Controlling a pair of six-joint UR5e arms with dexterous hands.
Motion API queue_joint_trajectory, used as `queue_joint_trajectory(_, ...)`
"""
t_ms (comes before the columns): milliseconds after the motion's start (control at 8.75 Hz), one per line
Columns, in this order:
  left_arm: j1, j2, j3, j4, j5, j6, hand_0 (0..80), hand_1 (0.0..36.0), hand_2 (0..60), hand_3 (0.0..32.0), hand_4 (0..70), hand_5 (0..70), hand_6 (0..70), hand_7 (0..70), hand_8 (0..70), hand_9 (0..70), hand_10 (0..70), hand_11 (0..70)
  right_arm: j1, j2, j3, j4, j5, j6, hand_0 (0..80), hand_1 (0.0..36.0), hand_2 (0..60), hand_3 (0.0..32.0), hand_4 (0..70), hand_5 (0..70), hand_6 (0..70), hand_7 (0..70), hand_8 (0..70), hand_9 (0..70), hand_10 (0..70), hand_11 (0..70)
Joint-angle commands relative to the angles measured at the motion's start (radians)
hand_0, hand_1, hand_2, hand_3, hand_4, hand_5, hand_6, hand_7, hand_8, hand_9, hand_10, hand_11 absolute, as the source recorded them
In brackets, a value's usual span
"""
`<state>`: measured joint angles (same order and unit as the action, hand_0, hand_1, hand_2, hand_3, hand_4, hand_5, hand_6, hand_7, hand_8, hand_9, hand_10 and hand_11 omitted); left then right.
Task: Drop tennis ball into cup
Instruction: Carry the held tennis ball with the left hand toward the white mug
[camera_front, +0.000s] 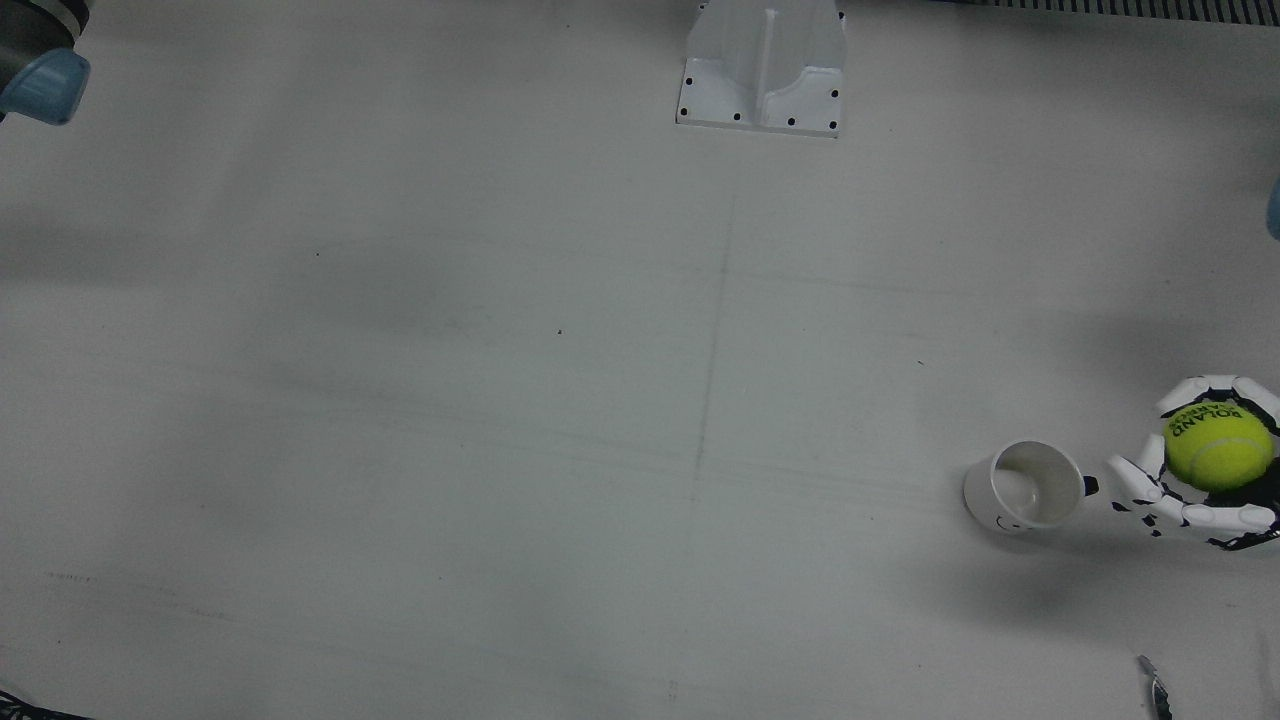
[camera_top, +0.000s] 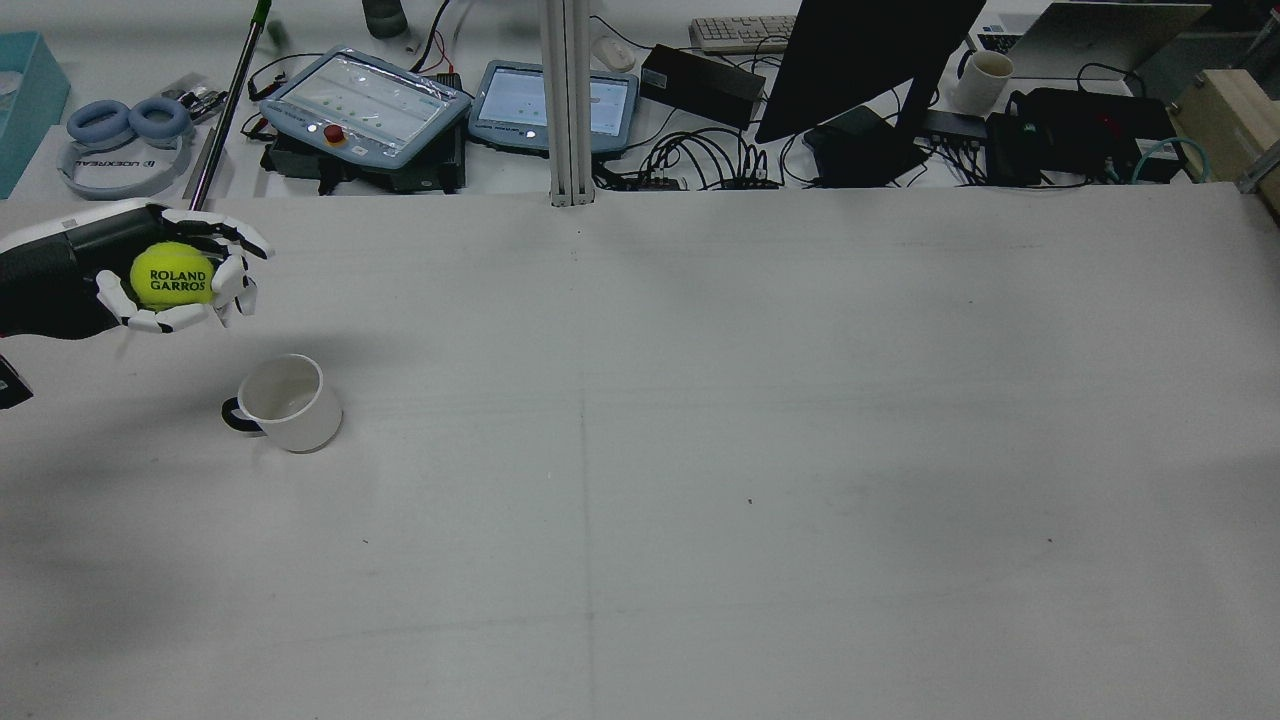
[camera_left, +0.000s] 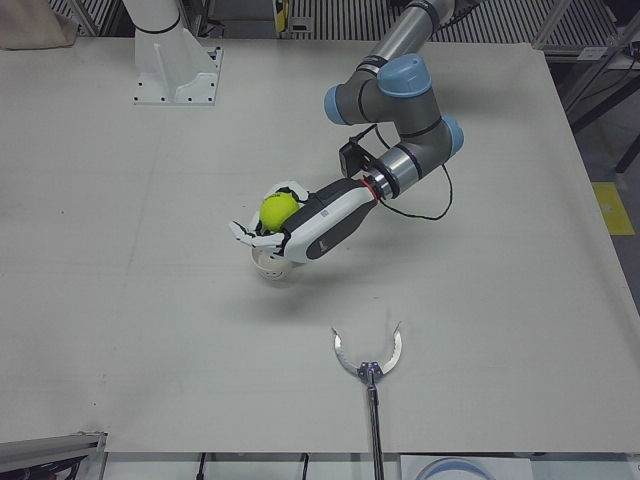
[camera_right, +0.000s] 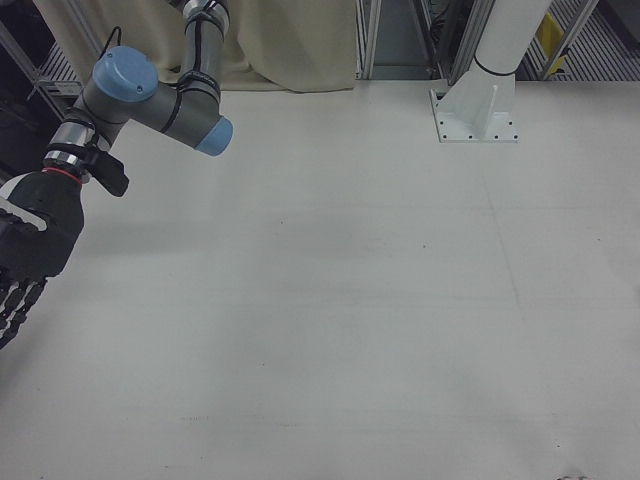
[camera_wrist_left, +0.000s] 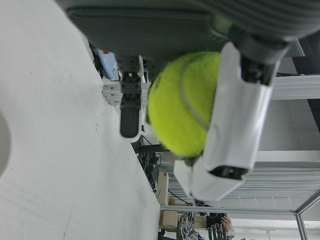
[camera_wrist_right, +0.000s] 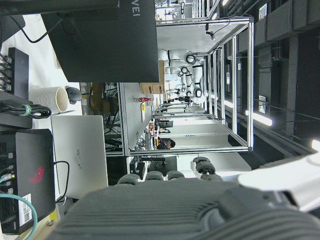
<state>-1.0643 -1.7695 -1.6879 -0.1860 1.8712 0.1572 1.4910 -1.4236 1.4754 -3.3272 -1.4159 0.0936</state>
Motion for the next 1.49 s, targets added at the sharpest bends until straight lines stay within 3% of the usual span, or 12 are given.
queue_joint_trajectory(0, 0.067, -0.001, 0.074, -0.081, -0.125, 0.01, 80.0, 36.0, 50.8, 0.0, 35.4, 25.9, 51.8, 70.0, 45.5, 61.9, 28.8, 45.5, 0.0, 0.0, 0.0, 0.0, 0.0, 0.0, 0.0, 0.0, 0.0, 0.0, 0.0, 0.0, 0.0, 0.0, 0.0, 0.0, 0.0, 0.0)
queue_joint_trajectory(114, 0.075, -0.001, 0.088, -0.091, -0.154, 0.015, 80.0, 36.0, 48.6, 0.0, 35.0, 23.3, 40.3, 70.0, 43.4, 61.9, 28.4, 45.1, 0.0, 0.0, 0.0, 0.0, 0.0, 0.0, 0.0, 0.0, 0.0, 0.0, 0.0, 0.0, 0.0, 0.0, 0.0, 0.0, 0.0, 0.0)
queue_joint_trajectory(343, 0.066, 0.01, 0.086, -0.096, -0.156, 0.012, 80.0, 36.0, 52.3, 0.0, 34.4, 25.8, 53.9, 70.0, 44.9, 60.0, 27.7, 44.2, 0.0, -0.001, 0.0, 0.0, 0.0, 0.0, 0.0, 0.0, 0.0, 0.0, 0.0, 0.0, 0.0, 0.0, 0.0, 0.0, 0.0, 0.0)
queue_joint_trajectory(457, 0.067, 0.01, 0.08, -0.096, -0.156, 0.008, 80.0, 36.0, 52.9, 0.0, 34.8, 22.7, 34.2, 70.0, 41.3, 60.3, 27.2, 43.6, 0.0, -0.002, 0.0, 0.0, 0.0, 0.0, 0.0, 0.0, 0.0, 0.0, 0.0, 0.0, 0.0, 0.0, 0.0, 0.0, 0.0, 0.0)
queue_joint_trajectory(571, 0.067, 0.01, 0.08, -0.096, -0.156, 0.01, 80.0, 36.0, 57.4, 0.0, 35.0, 25.6, 47.8, 70.0, 43.0, 58.9, 26.6, 42.8, 0.0, 0.0, 0.002, 0.0, 0.0, -0.002, 0.0, 0.0, 0.0, 0.0, 0.0, 0.0, 0.0, 0.0, 0.0, 0.0, 0.0, 0.0)
queue_joint_trajectory(686, 0.066, 0.018, 0.08, -0.095, -0.156, 0.004, 80.0, 36.0, 38.6, 0.0, 33.7, 25.9, 50.7, 63.2, 40.9, 54.3, 23.5, 38.7, 0.0, 0.0, 0.002, 0.0, 0.0, -0.002, 0.0, 0.0, 0.0, 0.0, 0.0, 0.0, 0.0, 0.0, 0.0, 0.0, 0.0, 0.0)
queue_joint_trajectory(800, 0.066, 0.037, 0.074, -0.102, -0.159, -0.001, 80.0, 36.0, 25.7, 0.0, 29.4, 21.3, 31.4, 55.8, 30.7, 44.9, 18.3, 31.5, 0.0, 0.0, 0.002, 0.0, 0.0, 0.0, 0.0, 0.0, 0.0, 0.0, 0.0, 0.0, 0.0, 0.0, 0.0, 0.0, 0.0, 0.0)
queue_joint_trajectory(914, 0.066, 0.039, 0.073, -0.104, -0.159, -0.001, 80.0, 36.0, 27.2, 0.0, 25.4, 19.1, 20.5, 48.6, 22.0, 35.2, 14.6, 26.2, 0.0, 0.0, 0.002, 0.0, 0.0, 0.0, 0.0, 0.0, 0.0, 0.0, 0.0, 0.0, 0.0, 0.0, 0.0, 0.0, 0.0, 0.0)
queue_joint_trajectory(1029, 0.064, 0.039, 0.073, -0.105, -0.159, -0.002, 80.0, 36.0, 29.0, 0.0, 23.2, 19.4, 22.9, 41.9, 18.4, 28.2, 12.0, 22.6, 0.0, 0.0, 0.002, 0.0, 0.0, 0.0, 0.0, 0.0, 0.0, 0.0, 0.0, 0.0, 0.0, 0.0, 0.0, 0.0, 0.0, 0.0)
queue_joint_trajectory(1143, 0.061, 0.041, 0.073, -0.107, -0.159, -0.002, 80.0, 36.0, 28.3, 0.0, 21.1, 18.2, 17.7, 38.6, 14.7, 23.4, 10.5, 20.5, 0.0, 0.0, 0.002, 0.0, 0.0, 0.0, 0.0, 0.0, 0.0, 0.0, 0.0, 0.0, 0.0, 0.0, 0.0, 0.0, 0.0, 0.0)
queue_joint_trajectory(1257, 0.052, 0.048, 0.073, -0.113, -0.159, -0.002, 80.0, 36.0, 29.0, 0.0, 20.2, 19.0, 21.7, 37.6, 15.3, 22.9, 10.5, 20.6, 0.0, 0.0, 0.002, 0.0, 0.0, -0.002, 0.0, 0.0, 0.0, 0.0, 0.0, 0.0, 0.0, 0.0, 0.0, 0.0, 0.0, 0.0)
queue_joint_trajectory(1371, 0.05, 0.056, 0.073, -0.122, -0.159, -0.004, 80.0, 36.0, 28.4, 0.0, 20.3, 16.2, 6.8, 40.9, 12.3, 23.3, 10.6, 20.7, 0.0, 0.0, 0.002, 0.0, 0.0, -0.002, 0.0, 0.0, 0.0, 0.0, 0.0, 0.0, 0.0, 0.0, 0.0, 0.0, 0.0, 0.0)
